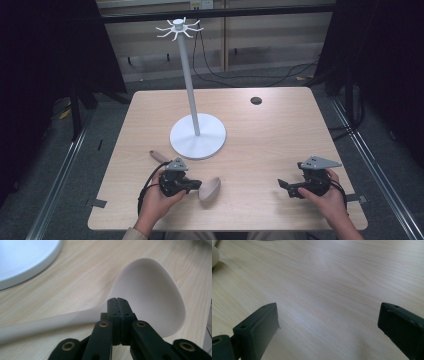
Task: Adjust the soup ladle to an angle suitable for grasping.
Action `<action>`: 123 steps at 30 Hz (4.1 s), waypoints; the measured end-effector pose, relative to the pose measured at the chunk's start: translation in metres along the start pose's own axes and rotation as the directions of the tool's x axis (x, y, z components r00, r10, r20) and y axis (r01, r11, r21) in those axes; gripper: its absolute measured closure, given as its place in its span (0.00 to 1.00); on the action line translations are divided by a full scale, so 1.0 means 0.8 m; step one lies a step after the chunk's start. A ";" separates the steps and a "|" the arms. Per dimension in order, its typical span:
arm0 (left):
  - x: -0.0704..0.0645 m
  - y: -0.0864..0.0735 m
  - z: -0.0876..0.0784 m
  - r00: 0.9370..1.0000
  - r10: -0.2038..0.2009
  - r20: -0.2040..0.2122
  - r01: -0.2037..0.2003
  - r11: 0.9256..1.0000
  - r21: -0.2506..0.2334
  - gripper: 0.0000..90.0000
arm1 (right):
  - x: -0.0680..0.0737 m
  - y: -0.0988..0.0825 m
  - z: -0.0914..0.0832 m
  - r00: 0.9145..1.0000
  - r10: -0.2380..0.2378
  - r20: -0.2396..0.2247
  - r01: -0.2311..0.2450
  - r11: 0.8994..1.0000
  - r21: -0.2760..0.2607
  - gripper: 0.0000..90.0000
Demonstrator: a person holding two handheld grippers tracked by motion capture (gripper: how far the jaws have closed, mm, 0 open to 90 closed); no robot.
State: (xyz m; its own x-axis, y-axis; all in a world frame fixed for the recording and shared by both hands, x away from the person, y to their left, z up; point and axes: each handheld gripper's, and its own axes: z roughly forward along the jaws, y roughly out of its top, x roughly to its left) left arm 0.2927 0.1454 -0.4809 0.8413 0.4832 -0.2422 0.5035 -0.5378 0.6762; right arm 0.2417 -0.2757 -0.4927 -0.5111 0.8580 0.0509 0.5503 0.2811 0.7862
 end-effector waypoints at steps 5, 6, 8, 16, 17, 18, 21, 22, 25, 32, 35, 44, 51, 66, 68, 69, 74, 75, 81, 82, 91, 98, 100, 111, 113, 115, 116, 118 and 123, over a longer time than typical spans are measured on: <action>-0.008 0.006 0.020 1.000 0.017 0.019 -0.018 0.998 0.053 1.00 | -0.002 -0.003 -0.006 1.000 0.003 0.015 -0.003 1.000 -0.001 0.03; -0.010 0.008 0.021 1.000 0.023 0.017 -0.024 0.998 0.063 1.00 | -0.002 -0.004 -0.007 1.000 0.003 0.017 -0.003 1.000 0.000 0.03; -0.014 0.010 0.029 0.999 0.037 0.036 -0.039 0.997 0.070 1.00 | -0.003 -0.006 -0.008 1.000 0.006 0.020 -0.006 1.000 0.000 0.03; -0.026 0.024 0.048 0.999 0.047 0.023 -0.048 0.998 0.028 1.00 | -0.005 -0.008 -0.010 1.000 0.016 0.023 -0.016 1.000 0.000 0.03; -0.027 0.026 0.049 0.999 0.048 0.017 -0.048 0.999 0.024 1.00 | -0.005 -0.008 -0.009 1.000 0.015 0.020 -0.015 1.000 0.001 0.03; -0.028 0.028 0.051 0.999 0.048 0.012 -0.048 0.999 0.025 1.00 | -0.005 -0.007 -0.009 1.000 0.017 0.021 -0.017 1.000 0.003 0.03; -0.030 0.033 0.056 0.999 0.041 0.006 -0.041 0.999 0.013 1.00 | -0.005 -0.007 -0.008 1.000 0.017 0.018 -0.017 1.000 0.003 0.03; -0.030 0.035 0.059 0.999 0.032 0.012 -0.032 0.999 -0.001 1.00 | -0.004 -0.007 -0.007 1.000 0.018 0.017 -0.018 1.000 -0.001 0.03; -0.032 0.041 0.067 1.000 0.027 0.008 -0.026 1.000 -0.010 1.00 | -0.003 -0.006 -0.006 1.000 0.018 0.016 -0.018 1.000 0.004 0.03; -0.040 0.060 0.091 0.999 0.026 0.030 -0.026 1.000 -0.017 1.00 | -0.003 -0.006 -0.006 1.000 0.018 0.013 -0.018 1.000 0.003 0.03; -0.046 0.070 0.103 0.999 0.028 0.023 -0.028 0.999 -0.018 1.00 | -0.003 -0.006 -0.007 1.000 0.019 0.013 -0.019 1.000 -0.002 0.03; -0.069 0.100 0.142 0.997 0.065 0.039 -0.065 0.998 -0.009 1.00 | -0.010 -0.018 -0.025 0.998 0.047 0.040 -0.047 0.999 -0.011 0.03; -0.084 0.124 0.172 0.992 0.094 0.087 -0.095 0.995 0.004 1.00 | -0.015 -0.033 -0.049 0.994 0.075 0.078 -0.074 0.997 -0.021 0.03; -0.089 0.141 0.161 0.986 0.133 0.098 -0.134 0.991 0.004 0.93 | -0.013 -0.029 -0.053 0.994 0.076 0.081 -0.074 0.997 -0.028 0.04; -0.080 0.138 0.149 0.988 0.126 0.085 -0.126 0.992 -0.001 0.91 | -0.011 -0.023 -0.051 0.994 0.076 0.081 -0.074 0.997 -0.038 0.04; -0.080 0.138 0.149 0.988 0.126 0.085 -0.126 0.992 -0.001 0.91 | -0.011 -0.020 -0.050 0.995 0.070 0.075 -0.068 0.997 -0.037 0.04; -0.063 0.126 0.119 0.993 0.104 0.049 -0.103 0.994 -0.023 0.83 | -0.007 -0.005 -0.040 0.996 0.059 0.071 -0.057 0.998 -0.026 0.03; -0.060 0.122 0.114 0.994 0.104 0.044 -0.103 0.995 -0.020 0.80 | -0.008 -0.003 -0.039 0.996 0.059 0.069 -0.057 0.998 -0.031 0.03; -0.043 0.102 0.091 0.998 0.065 0.005 -0.065 0.997 -0.047 0.65 | -0.006 0.014 -0.027 0.998 0.059 0.033 -0.059 0.998 -0.024 0.03; -0.041 0.099 0.088 0.998 0.061 -0.001 -0.061 0.997 -0.051 0.62 | -0.006 0.017 -0.025 0.998 0.050 0.030 -0.049 0.999 -0.024 0.04; -0.027 0.076 0.061 0.997 0.031 -0.068 -0.035 0.998 -0.059 0.31 | -0.002 0.052 -0.020 1.000 0.026 0.011 -0.026 0.999 -0.029 0.04; -0.015 0.052 0.045 0.995 0.024 -0.100 -0.028 0.999 -0.041 0.19 | 0.003 0.065 -0.011 1.000 0.016 -0.017 -0.016 1.000 -0.016 0.04; -0.010 0.043 0.038 0.994 0.017 -0.109 -0.021 0.999 -0.043 0.17 | 0.005 0.069 -0.009 0.999 0.021 -0.024 -0.021 1.000 -0.016 0.04; 0.011 0.010 0.004 0.987 -0.017 -0.159 0.008 0.998 -0.056 0.13 | 0.025 0.097 0.010 0.997 -0.024 -0.071 0.025 1.000 0.014 0.07; 0.011 0.009 0.003 0.987 -0.011 -0.159 0.002 0.999 -0.052 0.13 | 0.029 0.103 0.015 0.996 -0.034 -0.080 0.036 0.999 0.020 0.07; 0.010 0.009 0.002 0.987 -0.001 -0.163 -0.006 0.999 -0.046 0.12 | 0.035 0.108 0.020 0.995 -0.043 -0.093 0.045 0.999 0.022 0.08; 0.009 0.010 0.001 0.986 -0.001 -0.164 -0.007 0.999 -0.048 0.12 | 0.038 0.111 0.022 0.994 -0.052 -0.096 0.055 0.998 0.023 0.08; 0.008 0.010 0.001 0.987 0.000 -0.158 -0.009 0.998 -0.055 0.12 | 0.044 0.116 0.027 0.992 -0.064 -0.110 0.068 0.997 0.027 0.09; 0.008 0.006 0.002 0.986 0.003 -0.165 -0.009 0.999 -0.035 0.11 | 0.061 0.130 0.041 0.985 -0.100 -0.140 0.108 0.993 0.053 0.13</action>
State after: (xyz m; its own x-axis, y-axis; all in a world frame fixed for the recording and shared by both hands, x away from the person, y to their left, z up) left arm 0.3005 0.1451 -0.4803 0.7990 0.5889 -0.1218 0.4888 -0.5180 0.7020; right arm 0.2957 -0.1906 -0.4290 -0.6510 0.7569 0.0577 0.5259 0.3949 0.7533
